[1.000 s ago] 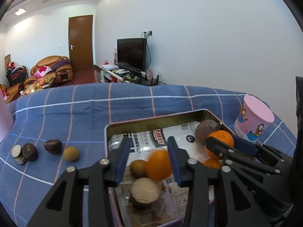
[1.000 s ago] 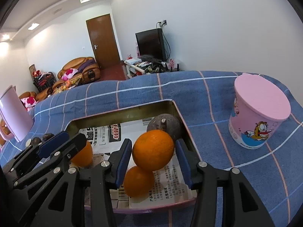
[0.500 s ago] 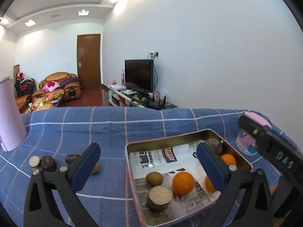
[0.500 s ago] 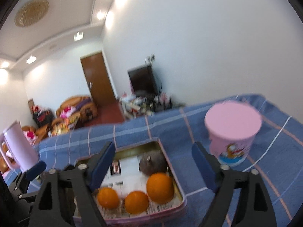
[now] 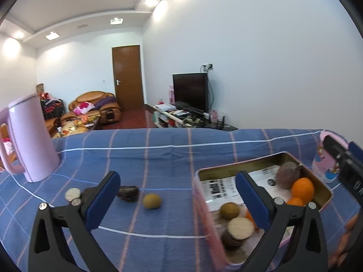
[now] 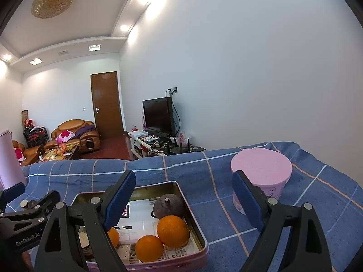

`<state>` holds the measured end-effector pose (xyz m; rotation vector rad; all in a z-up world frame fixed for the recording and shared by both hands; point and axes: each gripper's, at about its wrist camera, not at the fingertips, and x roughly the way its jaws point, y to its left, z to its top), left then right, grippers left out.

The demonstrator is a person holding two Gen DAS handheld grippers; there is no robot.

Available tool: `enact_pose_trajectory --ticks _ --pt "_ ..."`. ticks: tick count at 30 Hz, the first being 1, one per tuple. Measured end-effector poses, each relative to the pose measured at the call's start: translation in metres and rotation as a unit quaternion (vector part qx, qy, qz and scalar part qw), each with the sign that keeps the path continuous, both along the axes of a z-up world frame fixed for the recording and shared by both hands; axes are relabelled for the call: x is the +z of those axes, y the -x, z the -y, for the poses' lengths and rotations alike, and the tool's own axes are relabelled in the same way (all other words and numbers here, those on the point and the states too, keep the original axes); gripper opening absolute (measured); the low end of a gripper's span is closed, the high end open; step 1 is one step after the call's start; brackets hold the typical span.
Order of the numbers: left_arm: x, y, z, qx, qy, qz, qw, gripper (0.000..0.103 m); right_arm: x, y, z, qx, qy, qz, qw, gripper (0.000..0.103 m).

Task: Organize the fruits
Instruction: 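Withdraw both grippers from the tin back toward the remaining pile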

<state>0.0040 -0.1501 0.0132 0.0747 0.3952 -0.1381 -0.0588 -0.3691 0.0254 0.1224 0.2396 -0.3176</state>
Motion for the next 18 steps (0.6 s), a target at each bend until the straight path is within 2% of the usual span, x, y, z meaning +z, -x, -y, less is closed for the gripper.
enact_pose_trajectory --ticks 14,18 --pt "-0.005 0.005 -0.027 -0.011 0.021 -0.021 0.9995 0.103 0.0 0.015 -0.02 -0.05 0.005 -0.009 0.999 0.088" --pt "-0.005 0.008 -0.036 -0.011 0.023 -0.022 0.9994 0.103 -0.001 0.019 -0.025 -0.049 -0.012 -0.011 0.999 0.088"
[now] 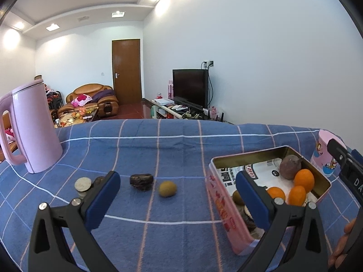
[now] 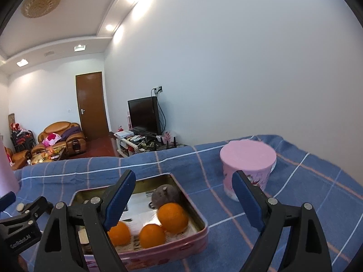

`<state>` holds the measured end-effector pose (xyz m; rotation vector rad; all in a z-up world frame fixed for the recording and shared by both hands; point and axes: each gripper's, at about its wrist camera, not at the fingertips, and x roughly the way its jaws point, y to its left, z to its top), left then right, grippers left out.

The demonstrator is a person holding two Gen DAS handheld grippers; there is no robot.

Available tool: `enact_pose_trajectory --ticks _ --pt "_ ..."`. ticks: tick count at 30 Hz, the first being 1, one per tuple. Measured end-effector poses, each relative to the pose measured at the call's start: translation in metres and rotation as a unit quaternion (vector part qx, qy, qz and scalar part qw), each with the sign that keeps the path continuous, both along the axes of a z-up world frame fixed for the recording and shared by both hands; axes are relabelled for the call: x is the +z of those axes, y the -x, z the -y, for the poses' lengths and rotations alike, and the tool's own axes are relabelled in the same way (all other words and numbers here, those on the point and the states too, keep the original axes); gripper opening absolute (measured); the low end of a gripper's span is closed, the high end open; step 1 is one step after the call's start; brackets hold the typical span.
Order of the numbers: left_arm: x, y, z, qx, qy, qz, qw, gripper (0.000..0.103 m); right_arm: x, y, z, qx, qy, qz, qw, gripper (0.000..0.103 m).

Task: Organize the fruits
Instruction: 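Withdraw both grippers from the tin back toward the remaining pile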

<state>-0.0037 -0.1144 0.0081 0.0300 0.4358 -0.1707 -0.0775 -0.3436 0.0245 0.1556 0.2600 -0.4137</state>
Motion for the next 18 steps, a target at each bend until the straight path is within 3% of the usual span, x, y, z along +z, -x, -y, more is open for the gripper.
enact_pose_trajectory --ticks 18 --pt "-0.001 -0.002 -0.056 0.024 -0.004 -0.006 0.9997 0.103 -0.002 -0.008 -0.076 0.04 -0.01 -0.006 0.999 0.088"
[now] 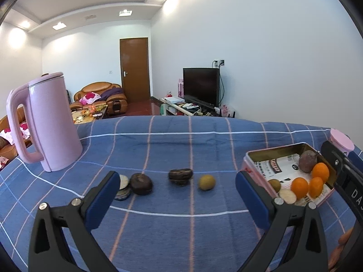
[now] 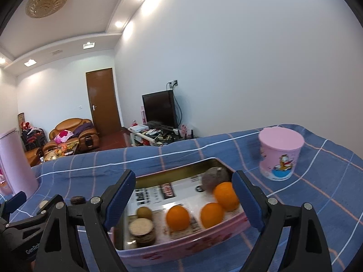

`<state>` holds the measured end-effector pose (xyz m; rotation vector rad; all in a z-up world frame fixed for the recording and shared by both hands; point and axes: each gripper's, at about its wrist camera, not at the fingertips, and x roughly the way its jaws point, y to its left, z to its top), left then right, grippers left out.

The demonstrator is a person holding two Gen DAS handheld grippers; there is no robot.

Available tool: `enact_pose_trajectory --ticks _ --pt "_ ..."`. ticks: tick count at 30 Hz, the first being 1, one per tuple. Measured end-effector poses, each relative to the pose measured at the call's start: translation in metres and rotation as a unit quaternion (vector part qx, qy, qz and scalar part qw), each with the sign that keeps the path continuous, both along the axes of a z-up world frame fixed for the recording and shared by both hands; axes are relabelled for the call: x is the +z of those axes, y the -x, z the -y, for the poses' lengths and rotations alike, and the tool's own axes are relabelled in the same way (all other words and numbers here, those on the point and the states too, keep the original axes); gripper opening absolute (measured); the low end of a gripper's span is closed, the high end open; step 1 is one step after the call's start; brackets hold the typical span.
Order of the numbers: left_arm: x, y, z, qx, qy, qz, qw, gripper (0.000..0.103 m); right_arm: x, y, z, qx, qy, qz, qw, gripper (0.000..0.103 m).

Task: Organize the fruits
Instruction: 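Withdraw both grippers from the tin back toward the remaining pile, then grasp the small brown kiwi-like fruit with the right gripper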

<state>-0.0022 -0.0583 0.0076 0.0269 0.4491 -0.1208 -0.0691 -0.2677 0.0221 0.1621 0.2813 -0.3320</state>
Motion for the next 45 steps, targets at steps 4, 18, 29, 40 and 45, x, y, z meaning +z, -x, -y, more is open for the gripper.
enact_pose_trajectory --ticks 4,18,29,40,45 --pt "-0.002 -0.005 -0.015 0.008 0.006 -0.01 0.9999 0.103 0.0 -0.007 -0.012 0.008 -0.003 -0.002 1.0 0.088" --pt "-0.006 -0.034 -0.068 0.041 0.007 -0.037 0.9984 0.103 0.0 -0.036 -0.064 0.045 0.006 -0.012 0.999 0.088" --pt "-0.019 -0.077 -0.145 0.125 0.035 -0.097 0.9868 0.103 -0.009 -0.081 -0.11 0.093 0.041 -0.08 0.992 0.088" --pt "-0.024 -0.09 -0.169 0.155 0.032 -0.121 0.9799 0.103 -0.042 -0.146 -0.128 0.145 0.045 -0.229 0.962 0.049" --pt "-0.021 -0.09 -0.164 0.133 0.022 -0.122 0.9834 0.103 -0.055 -0.165 -0.135 0.155 0.052 -0.276 0.947 0.049"
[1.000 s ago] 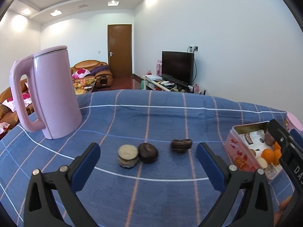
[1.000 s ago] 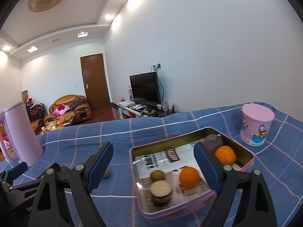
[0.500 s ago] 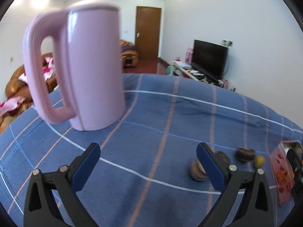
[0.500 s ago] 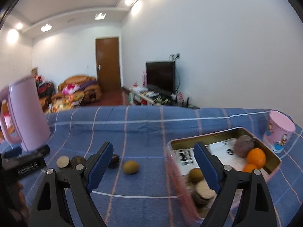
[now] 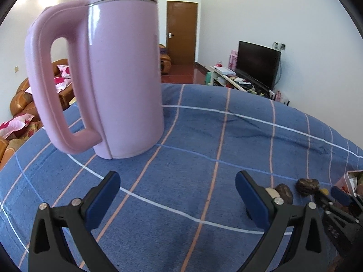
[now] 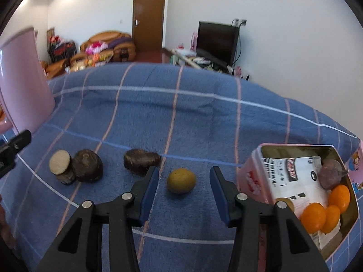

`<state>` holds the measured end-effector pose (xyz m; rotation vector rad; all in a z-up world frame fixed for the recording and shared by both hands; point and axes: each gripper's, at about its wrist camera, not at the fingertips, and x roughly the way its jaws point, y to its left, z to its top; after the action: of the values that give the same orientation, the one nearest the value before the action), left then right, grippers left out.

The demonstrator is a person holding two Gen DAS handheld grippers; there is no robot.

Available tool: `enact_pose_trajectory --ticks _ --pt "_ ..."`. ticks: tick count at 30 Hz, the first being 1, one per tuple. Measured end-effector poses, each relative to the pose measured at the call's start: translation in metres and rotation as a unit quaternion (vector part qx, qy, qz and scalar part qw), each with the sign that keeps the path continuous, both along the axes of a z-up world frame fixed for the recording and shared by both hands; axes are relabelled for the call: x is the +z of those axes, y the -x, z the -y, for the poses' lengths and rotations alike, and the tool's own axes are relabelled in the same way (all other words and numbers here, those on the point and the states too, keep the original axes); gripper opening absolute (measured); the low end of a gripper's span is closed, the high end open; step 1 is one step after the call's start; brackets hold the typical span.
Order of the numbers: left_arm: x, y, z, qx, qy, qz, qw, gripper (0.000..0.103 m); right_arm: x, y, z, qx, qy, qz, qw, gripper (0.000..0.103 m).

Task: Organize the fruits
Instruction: 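Grasp the small brown kiwi-like fruit with the right gripper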

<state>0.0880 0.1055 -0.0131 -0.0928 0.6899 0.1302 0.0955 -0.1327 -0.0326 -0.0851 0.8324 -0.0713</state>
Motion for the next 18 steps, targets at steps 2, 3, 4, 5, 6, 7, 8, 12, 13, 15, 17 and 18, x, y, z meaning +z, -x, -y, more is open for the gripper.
enact_pose_trajectory --ticks 2,3,4,5,6,7,8,12,13,15,17,18 --pt "0.0 -0.001 0.001 -0.009 0.001 -0.005 0.9999 0.103 -0.007 -0.007 -0.001 0.005 -0.001 -0.024 1.0 0.048" --pt "0.0 -0.001 0.002 -0.015 0.002 -0.007 0.9999 0.103 -0.007 -0.008 -0.001 0.007 -0.005 -0.025 1.0 0.048" --pt "0.001 -0.001 0.003 -0.021 0.002 -0.009 0.9997 0.103 -0.008 -0.01 0.0 0.009 -0.008 -0.028 1.0 0.047" --pt "0.001 -0.002 0.004 -0.029 0.003 -0.01 0.9995 0.103 -0.008 -0.01 0.001 0.01 -0.014 -0.026 0.999 0.045" --pt "0.001 -0.002 0.005 -0.038 0.004 -0.012 0.9992 0.103 -0.008 -0.01 0.002 0.012 -0.019 -0.027 0.999 0.043" --pt "0.001 -0.002 0.006 -0.048 0.005 -0.015 0.9987 0.103 -0.008 -0.009 0.003 0.017 -0.027 -0.027 0.999 0.036" --pt "0.001 -0.003 0.008 -0.062 0.009 -0.018 0.9979 0.103 -0.008 -0.007 0.004 0.014 -0.027 -0.026 0.999 0.031" --pt "0.0 -0.004 0.018 -0.109 0.006 -0.03 0.9936 0.103 -0.004 0.009 0.011 0.014 -0.066 -0.016 0.998 0.03" --pt "0.0 -0.002 0.022 -0.119 0.002 -0.028 0.9925 0.103 0.0 0.017 0.014 0.021 -0.088 -0.002 0.996 0.03" --pt "0.001 0.002 0.031 -0.144 -0.009 -0.022 0.9893 0.103 0.008 0.033 0.016 0.025 -0.105 0.029 0.994 0.03" --pt "0.003 0.006 0.04 -0.168 -0.021 -0.012 0.9855 0.103 0.019 0.056 0.018 0.029 -0.12 0.079 0.989 0.03" --pt "0.003 0.008 0.044 -0.178 -0.028 -0.009 0.9836 0.103 0.023 0.065 0.018 0.03 -0.121 0.095 0.988 0.03"
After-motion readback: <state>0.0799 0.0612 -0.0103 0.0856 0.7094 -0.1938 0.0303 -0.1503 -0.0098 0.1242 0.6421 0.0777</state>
